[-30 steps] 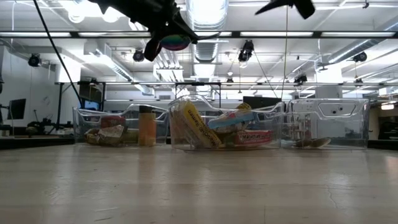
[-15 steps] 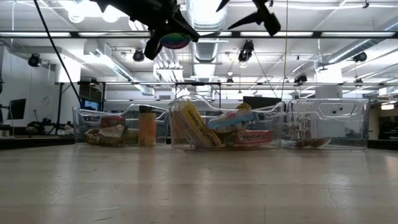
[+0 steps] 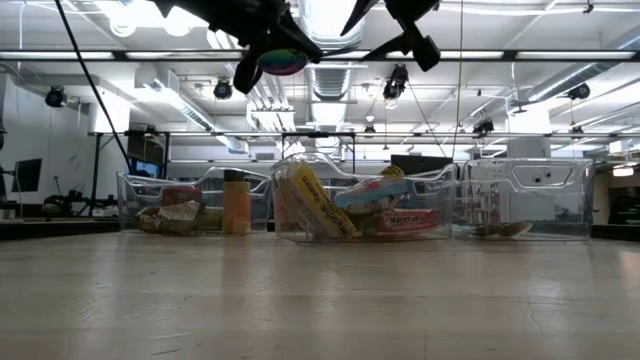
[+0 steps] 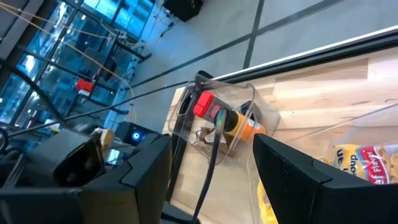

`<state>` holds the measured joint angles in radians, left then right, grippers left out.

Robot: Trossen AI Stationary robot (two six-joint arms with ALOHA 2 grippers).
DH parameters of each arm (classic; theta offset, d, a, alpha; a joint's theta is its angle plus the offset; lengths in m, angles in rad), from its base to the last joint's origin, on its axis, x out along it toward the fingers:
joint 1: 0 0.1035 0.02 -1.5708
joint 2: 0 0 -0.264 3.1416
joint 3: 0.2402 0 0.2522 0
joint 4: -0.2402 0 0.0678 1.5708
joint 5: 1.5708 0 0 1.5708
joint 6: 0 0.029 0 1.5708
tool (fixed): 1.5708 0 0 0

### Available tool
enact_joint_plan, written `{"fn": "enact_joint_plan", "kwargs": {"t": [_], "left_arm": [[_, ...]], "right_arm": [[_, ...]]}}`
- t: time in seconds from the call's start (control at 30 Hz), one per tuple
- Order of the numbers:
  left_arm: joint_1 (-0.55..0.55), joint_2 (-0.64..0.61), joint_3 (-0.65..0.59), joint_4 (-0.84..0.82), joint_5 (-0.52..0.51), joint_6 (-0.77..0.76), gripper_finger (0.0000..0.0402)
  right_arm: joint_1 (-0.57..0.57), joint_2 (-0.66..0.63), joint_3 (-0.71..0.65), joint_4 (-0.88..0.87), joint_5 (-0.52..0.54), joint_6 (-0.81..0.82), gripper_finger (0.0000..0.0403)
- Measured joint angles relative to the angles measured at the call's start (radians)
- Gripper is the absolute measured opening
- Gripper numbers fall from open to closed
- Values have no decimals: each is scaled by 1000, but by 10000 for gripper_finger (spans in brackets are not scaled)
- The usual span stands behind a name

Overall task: Pick & Place Food Item
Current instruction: Put the blue spoon into the right transparent bin

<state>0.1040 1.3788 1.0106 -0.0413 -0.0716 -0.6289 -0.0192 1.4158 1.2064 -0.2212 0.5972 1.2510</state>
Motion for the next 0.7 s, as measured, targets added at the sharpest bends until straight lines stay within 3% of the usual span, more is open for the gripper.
{"fn": "enact_joint_plan", "kwargs": {"t": [0.23,0.33,0.7], "left_arm": [[0,0,1,4,0,0,8],[-1,0,1,8,0,0,8],[-7,-1,1,17,0,0,8]], "right_arm": [[-24,1,0,0,-34,-1,219],[-32,7,0,4,-34,-1,198],[-37,13,0,54,-54,-96,19]]}}
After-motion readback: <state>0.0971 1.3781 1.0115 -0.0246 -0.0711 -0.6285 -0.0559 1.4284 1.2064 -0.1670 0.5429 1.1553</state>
